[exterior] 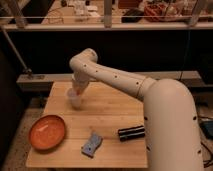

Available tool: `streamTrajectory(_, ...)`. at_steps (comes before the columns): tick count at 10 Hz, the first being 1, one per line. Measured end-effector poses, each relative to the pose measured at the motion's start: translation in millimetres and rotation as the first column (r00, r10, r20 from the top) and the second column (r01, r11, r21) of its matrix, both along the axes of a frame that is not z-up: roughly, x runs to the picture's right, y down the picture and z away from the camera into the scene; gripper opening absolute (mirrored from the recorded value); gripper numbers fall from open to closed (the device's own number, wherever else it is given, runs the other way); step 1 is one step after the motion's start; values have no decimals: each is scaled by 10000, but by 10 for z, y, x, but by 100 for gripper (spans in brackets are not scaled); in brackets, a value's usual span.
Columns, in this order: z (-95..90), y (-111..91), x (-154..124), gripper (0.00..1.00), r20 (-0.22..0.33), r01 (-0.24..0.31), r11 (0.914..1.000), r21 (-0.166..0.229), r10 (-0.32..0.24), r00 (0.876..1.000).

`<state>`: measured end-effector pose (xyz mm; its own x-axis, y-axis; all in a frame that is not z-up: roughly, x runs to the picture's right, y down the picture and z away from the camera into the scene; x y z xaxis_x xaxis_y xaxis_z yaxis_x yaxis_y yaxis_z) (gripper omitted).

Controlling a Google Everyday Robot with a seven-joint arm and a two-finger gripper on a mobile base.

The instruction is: Place the pepper in the ceramic cup

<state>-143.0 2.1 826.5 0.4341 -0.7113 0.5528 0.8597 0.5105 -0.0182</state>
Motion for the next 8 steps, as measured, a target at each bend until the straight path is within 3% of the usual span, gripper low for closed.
streamTrajectory(3, 10, 1, -45, 0, 72, 53, 10000, 21, -53, 10000)
streamTrajectory(6, 20, 0, -73, 14, 131, 92, 10000, 21, -92, 9999)
streamTrajectory(8, 21, 5, -115, 14, 190, 140, 9999, 19, -141, 9997)
